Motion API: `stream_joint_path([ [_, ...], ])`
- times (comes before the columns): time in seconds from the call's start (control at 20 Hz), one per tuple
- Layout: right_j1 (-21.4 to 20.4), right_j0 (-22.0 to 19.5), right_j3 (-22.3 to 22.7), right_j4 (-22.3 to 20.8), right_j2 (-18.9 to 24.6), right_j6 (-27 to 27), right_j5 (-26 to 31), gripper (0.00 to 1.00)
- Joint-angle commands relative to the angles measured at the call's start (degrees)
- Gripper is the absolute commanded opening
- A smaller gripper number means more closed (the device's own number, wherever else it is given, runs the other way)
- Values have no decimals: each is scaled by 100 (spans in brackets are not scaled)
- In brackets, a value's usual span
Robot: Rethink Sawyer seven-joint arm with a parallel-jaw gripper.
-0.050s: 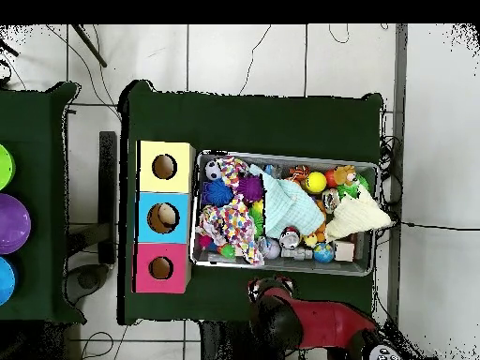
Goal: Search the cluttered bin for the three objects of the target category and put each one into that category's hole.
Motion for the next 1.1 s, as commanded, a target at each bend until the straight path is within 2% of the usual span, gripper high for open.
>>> stream_joint_path([
  [0.05,-120,-198,-394,243,726,346,510,100],
  [0.25,-61,-266,-451,232,831,347,561,100],
  [0.85,220,-130,-872,276,971,323,729,100],
  [1.1,281,-170,-894,243,1017,328,693,100],
])
